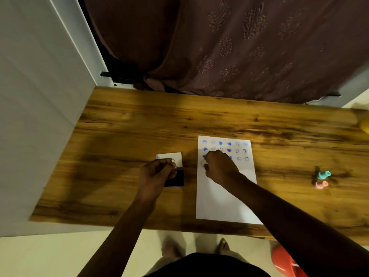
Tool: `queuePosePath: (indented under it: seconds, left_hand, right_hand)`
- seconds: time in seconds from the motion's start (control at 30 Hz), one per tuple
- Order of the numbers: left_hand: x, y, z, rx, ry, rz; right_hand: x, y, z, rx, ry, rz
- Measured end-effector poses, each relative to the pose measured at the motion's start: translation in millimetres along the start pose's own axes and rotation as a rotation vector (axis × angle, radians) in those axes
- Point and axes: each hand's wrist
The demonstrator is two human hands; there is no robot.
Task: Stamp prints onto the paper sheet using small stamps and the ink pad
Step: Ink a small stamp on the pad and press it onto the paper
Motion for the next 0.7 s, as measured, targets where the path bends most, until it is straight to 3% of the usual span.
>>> queuePosePath:
  seconds: [0.23,0.37,0.43,0.7]
  left_hand:
    - [14,6,-10,-0.011,-0.022,-0.054]
    - [25,7,-29,0.027,-0.05,-0.029]
    - [32,6,-43,0.006,-0.083,-0.038]
    - [69,4,-113,-0.051,-0.339,-0.049]
  right_hand:
    - [-14,28,23,-0.413,-0.031,-0.173]
    - [1,57,57,-1.135,-0.05,-0.471]
    - [17,68,67,-1.301,-0.096,-0.464]
    - [84,106,74,-1.217,-0.058,-0.226]
Point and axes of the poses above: each hand's wrist, its own x-axis away from the middle knuckle, its own z-axis out of the back of the hand, y = z × x, and after that the axes turned 11 degrees about y, right-handed
